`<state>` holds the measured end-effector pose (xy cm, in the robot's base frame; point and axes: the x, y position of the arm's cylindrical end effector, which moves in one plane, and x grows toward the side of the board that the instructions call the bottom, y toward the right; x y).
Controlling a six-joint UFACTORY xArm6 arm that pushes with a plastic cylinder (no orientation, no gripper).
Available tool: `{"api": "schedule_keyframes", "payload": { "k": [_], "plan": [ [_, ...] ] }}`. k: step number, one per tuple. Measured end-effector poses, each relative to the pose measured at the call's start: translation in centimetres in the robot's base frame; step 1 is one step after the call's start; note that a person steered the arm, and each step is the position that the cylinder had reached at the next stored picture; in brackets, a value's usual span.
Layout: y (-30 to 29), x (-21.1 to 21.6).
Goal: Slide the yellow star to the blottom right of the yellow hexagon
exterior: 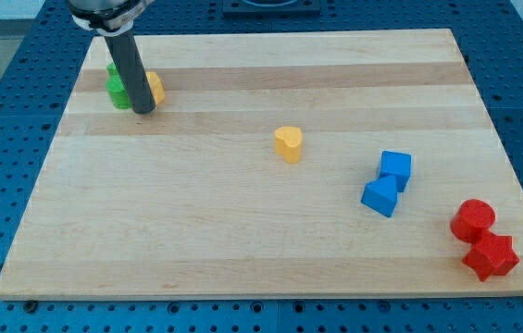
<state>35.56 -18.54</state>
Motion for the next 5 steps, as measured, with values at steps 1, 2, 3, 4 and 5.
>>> {"api": "schedule_keyframes", "payload": {
  "k": [1,2,3,4,5],
  "plan": [
    [3.2,2.3],
    [11.3,7.3],
    [15.9,9.2],
    [16.6,10.1],
    [19.0,12.3]
  ]
}}
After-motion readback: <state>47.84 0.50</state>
